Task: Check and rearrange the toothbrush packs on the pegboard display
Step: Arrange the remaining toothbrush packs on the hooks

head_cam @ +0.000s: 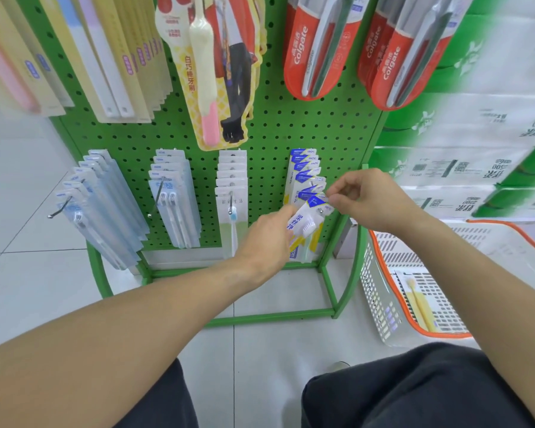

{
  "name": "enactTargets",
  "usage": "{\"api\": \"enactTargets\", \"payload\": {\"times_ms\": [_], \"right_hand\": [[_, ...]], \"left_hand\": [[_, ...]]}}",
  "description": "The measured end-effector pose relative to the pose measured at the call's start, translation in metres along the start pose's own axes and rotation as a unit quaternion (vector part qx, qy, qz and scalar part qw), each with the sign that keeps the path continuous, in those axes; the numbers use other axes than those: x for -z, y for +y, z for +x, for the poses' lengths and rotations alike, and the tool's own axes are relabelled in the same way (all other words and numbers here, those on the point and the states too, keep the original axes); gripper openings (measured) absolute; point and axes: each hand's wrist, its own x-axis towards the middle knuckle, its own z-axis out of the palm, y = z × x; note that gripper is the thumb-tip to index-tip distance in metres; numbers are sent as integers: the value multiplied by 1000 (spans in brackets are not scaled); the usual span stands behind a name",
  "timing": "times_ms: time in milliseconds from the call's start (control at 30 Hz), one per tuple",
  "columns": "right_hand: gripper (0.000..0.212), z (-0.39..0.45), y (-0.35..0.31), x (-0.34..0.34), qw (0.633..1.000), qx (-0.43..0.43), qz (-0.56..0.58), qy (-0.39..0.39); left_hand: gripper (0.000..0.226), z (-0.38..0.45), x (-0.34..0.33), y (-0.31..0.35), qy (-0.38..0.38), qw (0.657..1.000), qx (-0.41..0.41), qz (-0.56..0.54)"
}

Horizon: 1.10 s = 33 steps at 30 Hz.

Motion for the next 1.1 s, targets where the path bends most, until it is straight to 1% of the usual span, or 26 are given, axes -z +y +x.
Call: {"api": "enactTargets", "payload": {"times_ms": [67,100,133,200,267,333,433,533,600,667,700,800,900,967,1100], "right_hand": [[9,3,-1,-1,999,9,-11,43],[10,5,-1,-2,999,14,-27,41],[10,7,-1,-3,999,16,-43,28],[11,10,2,-6,999,8,-47,2],[11,14,2,-6,999,4,-36,0],[10,15,1,-5,999,6,-35,-17],[11,17,-1,-3,998,4,-32,-53],[12,17,-2,-2,998,6,-26,-55],[12,17,-1,-1,998,8,-23,-58],[12,16,-2,-2,998,9,-25,-57],[12,16,-3,-2,998,10,-25,-54],[20,16,-5,-4,997,29,-35,-56],[17,16,-7,-2,996,44,-57,-61],[10,16,-6,-1,997,45,-47,-44],[19,14,-7,-1,998,40,-20,-47]], "left_hand": [[20,1,-3,-1,-16,1000,6,2],[13,3,-5,-3,-24,1000,10,5],[11,5,-7,-4,-31,999,14,4],[21,7,-10,-7,-42,999,15,-12],[27,9,-11,-7,-38,999,21,-13],[26,12,-11,-8,-18,999,30,-21],[26,17,-8,-7,40,996,29,-77],[29,22,-5,-2,71,989,28,-128],[23,24,-5,2,83,985,30,-147],[9,25,-6,5,101,982,34,-156],[8,25,-7,6,109,981,34,-159],[12,26,-5,8,119,980,28,-158],[8,27,-2,6,127,980,7,-150],[8,24,1,7,125,981,-7,-147],[12,21,4,7,130,981,-17,-142]]}}
